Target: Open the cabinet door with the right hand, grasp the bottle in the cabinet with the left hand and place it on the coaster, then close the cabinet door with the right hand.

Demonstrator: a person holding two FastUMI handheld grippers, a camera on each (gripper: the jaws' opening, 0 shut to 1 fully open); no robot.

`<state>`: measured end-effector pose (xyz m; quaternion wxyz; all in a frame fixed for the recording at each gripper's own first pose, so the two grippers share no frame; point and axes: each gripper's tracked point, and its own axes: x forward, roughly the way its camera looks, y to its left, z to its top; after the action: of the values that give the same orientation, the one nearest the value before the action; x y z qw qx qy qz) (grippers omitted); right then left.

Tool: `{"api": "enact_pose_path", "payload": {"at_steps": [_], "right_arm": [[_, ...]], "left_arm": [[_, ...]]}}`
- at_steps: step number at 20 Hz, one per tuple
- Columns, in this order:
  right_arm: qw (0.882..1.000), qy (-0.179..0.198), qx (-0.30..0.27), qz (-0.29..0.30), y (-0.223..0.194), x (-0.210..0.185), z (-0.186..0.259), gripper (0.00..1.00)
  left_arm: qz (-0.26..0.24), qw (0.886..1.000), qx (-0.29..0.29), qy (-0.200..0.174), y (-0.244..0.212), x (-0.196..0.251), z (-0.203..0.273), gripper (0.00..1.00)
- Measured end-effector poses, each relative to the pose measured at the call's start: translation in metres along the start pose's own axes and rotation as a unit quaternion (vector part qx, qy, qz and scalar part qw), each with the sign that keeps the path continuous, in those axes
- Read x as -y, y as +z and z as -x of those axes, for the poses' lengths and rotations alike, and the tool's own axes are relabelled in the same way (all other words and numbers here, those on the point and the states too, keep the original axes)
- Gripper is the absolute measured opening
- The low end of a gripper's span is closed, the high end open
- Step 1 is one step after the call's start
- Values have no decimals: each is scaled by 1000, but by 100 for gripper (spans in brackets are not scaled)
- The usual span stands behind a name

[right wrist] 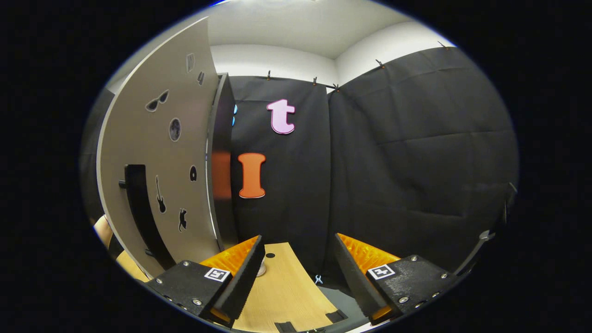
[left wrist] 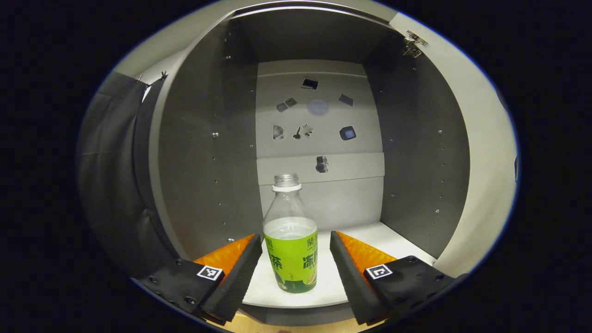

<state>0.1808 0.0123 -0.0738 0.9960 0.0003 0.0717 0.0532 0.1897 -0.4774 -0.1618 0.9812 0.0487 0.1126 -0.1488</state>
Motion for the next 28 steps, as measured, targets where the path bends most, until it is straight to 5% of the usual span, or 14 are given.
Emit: {"api": "enact_pose_path", "payload": {"at_steps": [7, 9, 15, 24, 25, 28], "right_arm": [[1000, -16, -9, -16, -9, 13, -2, 93], [1000, -15, -11, -20, -10, 13, -2, 93], [1000, -5, -5, -19, -7, 11, -1, 93], [1000, 16, -4, -22, -4, 0, -9, 97], [1000, 19, -4, -23, -5, -1, -11, 88], [1000, 24, -4, -20, -4, -4, -13, 97]], "left_arm": [[0, 1000, -14, -2, -12, -1, -15, 95], [6, 1000, -17, -5, -11, 0, -9, 80], [44, 999, -7, -17, 2, -8, 37, 82], [32, 999, 16, 22, -5, -72, 123, 84], [22, 999, 17, 30, -11, -81, 133, 80], [2, 999, 9, 43, -36, -100, 154, 82]]}}
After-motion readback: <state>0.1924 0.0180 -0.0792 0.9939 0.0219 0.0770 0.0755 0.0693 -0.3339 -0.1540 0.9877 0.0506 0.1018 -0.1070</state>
